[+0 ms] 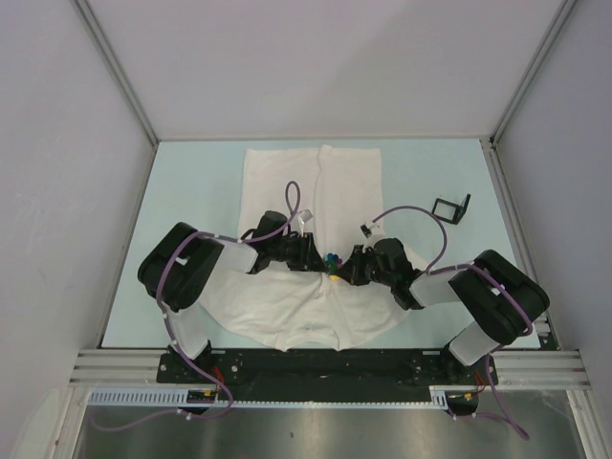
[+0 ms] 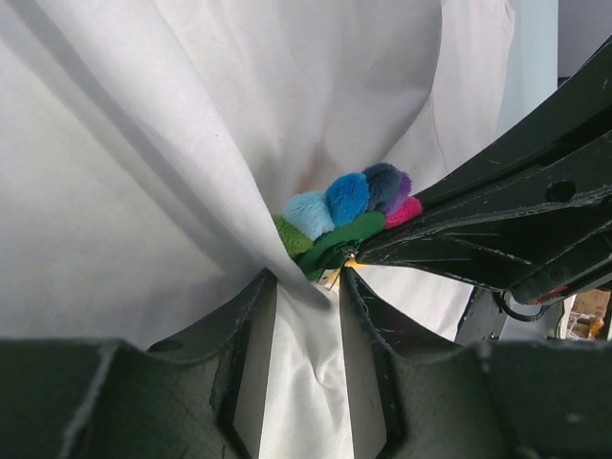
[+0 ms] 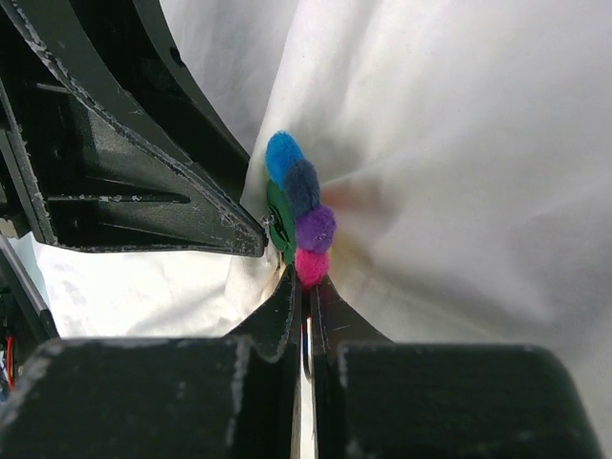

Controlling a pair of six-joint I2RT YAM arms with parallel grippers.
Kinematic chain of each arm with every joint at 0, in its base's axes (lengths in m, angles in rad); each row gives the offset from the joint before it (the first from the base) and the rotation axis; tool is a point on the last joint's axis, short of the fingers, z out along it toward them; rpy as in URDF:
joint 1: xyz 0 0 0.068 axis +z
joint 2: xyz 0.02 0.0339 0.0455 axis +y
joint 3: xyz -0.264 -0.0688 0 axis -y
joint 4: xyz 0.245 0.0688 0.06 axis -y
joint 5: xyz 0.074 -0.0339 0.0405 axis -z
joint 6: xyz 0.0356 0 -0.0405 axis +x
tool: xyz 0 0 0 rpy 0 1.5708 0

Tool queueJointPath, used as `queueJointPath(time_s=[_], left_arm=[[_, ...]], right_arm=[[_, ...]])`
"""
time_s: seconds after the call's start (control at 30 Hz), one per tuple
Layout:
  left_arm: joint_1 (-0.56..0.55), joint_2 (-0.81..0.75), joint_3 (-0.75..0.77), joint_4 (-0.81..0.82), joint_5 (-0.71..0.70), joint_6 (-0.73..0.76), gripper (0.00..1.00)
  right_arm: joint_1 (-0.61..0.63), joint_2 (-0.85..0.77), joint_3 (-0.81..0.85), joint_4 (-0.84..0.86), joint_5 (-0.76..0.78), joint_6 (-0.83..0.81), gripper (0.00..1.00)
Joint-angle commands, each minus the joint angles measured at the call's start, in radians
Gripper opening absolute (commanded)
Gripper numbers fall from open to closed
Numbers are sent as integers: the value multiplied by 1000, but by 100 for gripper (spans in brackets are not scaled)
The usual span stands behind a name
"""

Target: Remove the brooch from the garment

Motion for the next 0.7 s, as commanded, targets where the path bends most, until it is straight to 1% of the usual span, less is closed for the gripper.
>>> queueJointPath(time_s=[0.0,0.13,0.37,0.5,0.57,0.6,0.67], left_arm=[[0,43,9,-7,-34,16,37],[-2,58,16,-20,-49,16,34],[-8,71,22,-7,-43,11,32],[-8,66,29,-35,-52,24,31],[-8,21,19,-59,-78,31,36],[-8,0,14,-69,-88,37,43],[-8,-47,8,-105,-120,39,47]], right_arm=[[8,23,-11,16,0,-15,0],[14,30,-11,22,3,-15,0],[25,53,-6,33,8,-20,0],[23,53,-5,31,12,-15,0],[23,42,-6,18,20,-18,0],[23,39,-5,11,23,-26,0],[25,30,-4,-12,45,-30,0]])
